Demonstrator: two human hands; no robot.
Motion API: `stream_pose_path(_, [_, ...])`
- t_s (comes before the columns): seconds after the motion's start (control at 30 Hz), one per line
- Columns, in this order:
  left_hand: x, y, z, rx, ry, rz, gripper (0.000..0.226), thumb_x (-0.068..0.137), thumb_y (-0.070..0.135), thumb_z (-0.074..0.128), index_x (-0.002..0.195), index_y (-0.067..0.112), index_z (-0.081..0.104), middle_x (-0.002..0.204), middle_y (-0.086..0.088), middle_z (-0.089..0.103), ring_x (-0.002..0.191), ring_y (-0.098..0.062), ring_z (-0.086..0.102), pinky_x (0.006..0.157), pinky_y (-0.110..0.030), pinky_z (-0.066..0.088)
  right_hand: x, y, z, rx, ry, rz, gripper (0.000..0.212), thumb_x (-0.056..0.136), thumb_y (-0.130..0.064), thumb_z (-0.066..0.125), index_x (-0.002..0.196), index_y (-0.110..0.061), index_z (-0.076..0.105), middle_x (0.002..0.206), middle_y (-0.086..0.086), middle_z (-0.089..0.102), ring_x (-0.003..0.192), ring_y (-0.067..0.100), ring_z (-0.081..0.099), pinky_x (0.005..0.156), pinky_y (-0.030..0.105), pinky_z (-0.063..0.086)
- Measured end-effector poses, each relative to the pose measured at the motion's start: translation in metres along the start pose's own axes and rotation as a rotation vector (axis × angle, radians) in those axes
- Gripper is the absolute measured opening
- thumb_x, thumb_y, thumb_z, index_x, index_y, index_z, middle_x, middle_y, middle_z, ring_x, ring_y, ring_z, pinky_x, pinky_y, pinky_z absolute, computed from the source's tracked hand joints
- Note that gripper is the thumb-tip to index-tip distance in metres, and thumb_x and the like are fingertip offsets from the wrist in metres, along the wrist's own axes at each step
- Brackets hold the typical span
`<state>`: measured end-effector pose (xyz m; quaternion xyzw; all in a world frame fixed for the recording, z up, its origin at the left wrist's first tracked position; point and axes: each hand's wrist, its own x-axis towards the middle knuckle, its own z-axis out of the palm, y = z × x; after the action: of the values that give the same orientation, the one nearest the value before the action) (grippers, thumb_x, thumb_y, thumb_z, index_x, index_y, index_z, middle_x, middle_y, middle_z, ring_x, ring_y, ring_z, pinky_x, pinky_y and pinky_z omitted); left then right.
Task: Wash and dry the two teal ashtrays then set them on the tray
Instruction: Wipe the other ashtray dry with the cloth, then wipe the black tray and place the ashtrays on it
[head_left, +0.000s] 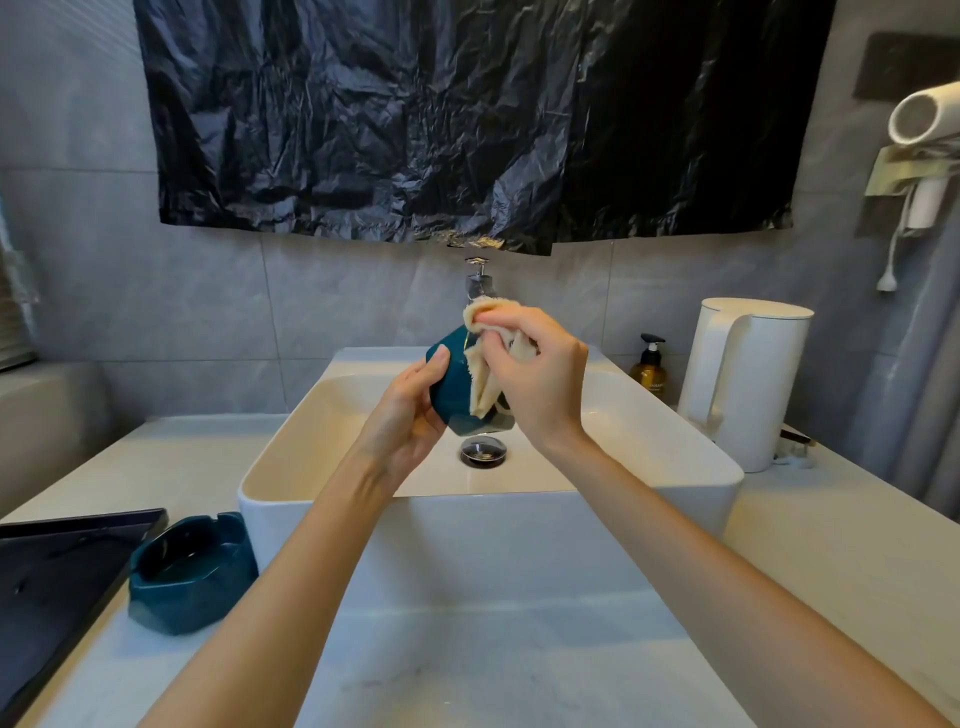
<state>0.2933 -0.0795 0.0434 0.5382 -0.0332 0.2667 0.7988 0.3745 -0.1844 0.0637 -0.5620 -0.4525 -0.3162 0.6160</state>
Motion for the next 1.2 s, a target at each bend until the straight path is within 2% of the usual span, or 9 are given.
stream_pose_path(0.1, [-0.001, 0.001, 0.007, -0.072, -0.006, 0.006, 0.025, 0.09, 0.024, 0.05, 0.108, 0.01, 0.06, 0.094, -0.005, 0.07, 0.089, -0.016, 0.066, 0.083, -0.03, 0.055, 0.019, 0.008, -0.001, -0.095, -0.08, -0.175, 0.014, 0.083, -0.002, 0.067, 0.092, -0.008, 0.075, 0.094, 0.001, 0.072, 0.089, 0.0, 0.061, 0.082, 0.007, 0.047])
stream_pose_path(0.33, [-0.005, 0.006, 0.02, -0.219, 0.036, 0.025, 0.024, 0.098, 0.021, 0.044, 0.105, 0.006, 0.062, 0.089, -0.007, 0.073, 0.083, -0.018, 0.071, 0.072, -0.03, 0.059, 0.014, 0.028, -0.024, -0.182, -0.19, 0.202, 0.025, 0.089, -0.014, 0.064, 0.114, -0.012, 0.07, 0.109, 0.002, 0.072, 0.092, 0.0, 0.056, 0.069, -0.003, 0.042])
stream_pose_path(0.53, [-0.007, 0.002, 0.039, -0.17, 0.075, 0.035, 0.023, 0.098, 0.024, 0.047, 0.105, 0.009, 0.062, 0.088, -0.003, 0.074, 0.086, -0.016, 0.07, 0.078, -0.03, 0.059, -0.01, 0.007, -0.049, -0.174, -0.234, 0.276, 0.02, 0.088, -0.015, 0.066, 0.105, -0.016, 0.075, 0.099, -0.003, 0.073, 0.084, 0.004, 0.061, 0.068, 0.003, 0.047])
stream_pose_path(0.67, [-0.013, -0.001, 0.054, -0.076, 0.038, 0.035, 0.022, 0.099, 0.024, 0.045, 0.107, 0.012, 0.06, 0.088, -0.002, 0.074, 0.082, -0.014, 0.07, 0.07, -0.026, 0.057, -0.003, -0.017, -0.077, -0.011, -0.257, 0.368, 0.018, 0.084, -0.013, 0.069, 0.101, -0.014, 0.076, 0.086, -0.006, 0.071, 0.07, 0.0, 0.062, 0.052, 0.007, 0.043])
stream_pose_path(0.77, [-0.017, -0.004, 0.061, -0.042, 0.038, 0.018, 0.021, 0.098, 0.024, 0.047, 0.111, 0.012, 0.059, 0.096, -0.004, 0.072, 0.091, -0.017, 0.067, 0.074, -0.029, 0.058, 0.0, -0.022, -0.105, -0.005, -0.206, 0.369, 0.016, 0.083, -0.016, 0.07, 0.097, -0.013, 0.077, 0.077, -0.007, 0.07, 0.073, 0.007, 0.065, 0.057, 0.014, 0.047])
stream_pose_path(0.83, [-0.02, -0.006, 0.065, 0.003, 0.025, 0.004, 0.023, 0.098, 0.024, 0.049, 0.115, 0.013, 0.058, 0.104, -0.006, 0.068, 0.097, -0.018, 0.064, 0.074, -0.029, 0.058, -0.001, -0.015, -0.13, -0.096, -0.086, 0.356, 0.015, 0.082, -0.018, 0.068, 0.093, -0.018, 0.078, 0.077, -0.009, 0.071, 0.078, 0.005, 0.066, 0.066, 0.02, 0.05])
stream_pose_path(0.93, [-0.025, -0.009, 0.074, 0.067, -0.019, -0.015, 0.024, 0.097, 0.023, 0.05, 0.118, 0.013, 0.058, 0.105, -0.007, 0.066, 0.096, -0.018, 0.064, 0.073, -0.029, 0.058, -0.01, -0.001, -0.173, -0.348, -0.006, 0.354, 0.02, 0.088, -0.013, 0.059, 0.095, -0.02, 0.076, 0.087, -0.008, 0.07, 0.076, -0.009, 0.059, 0.067, 0.012, 0.044])
stream_pose_path(1.07, [-0.031, -0.013, 0.09, 0.159, -0.078, -0.006, 0.022, 0.097, 0.02, 0.049, 0.115, 0.01, 0.057, 0.096, -0.007, 0.064, 0.088, -0.018, 0.062, 0.079, -0.032, 0.057, -0.045, 0.03, -0.227, -0.672, -0.045, 0.423, 0.024, 0.096, -0.013, 0.051, 0.106, -0.015, 0.072, 0.106, 0.003, 0.07, 0.083, 0.011, 0.06, 0.073, 0.026, 0.052])
stream_pose_path(1.2, [-0.039, -0.019, 0.102, 0.207, -0.141, -0.009, 0.032, 0.095, 0.021, 0.051, 0.123, 0.005, 0.054, 0.098, -0.008, 0.062, 0.088, -0.017, 0.061, 0.072, -0.027, 0.057, -0.085, 0.063, -0.258, -0.976, -0.276, 0.643, 0.026, 0.093, -0.013, 0.047, 0.099, -0.016, 0.072, 0.103, 0.008, 0.07, 0.092, 0.029, 0.062, 0.069, 0.03, 0.046])
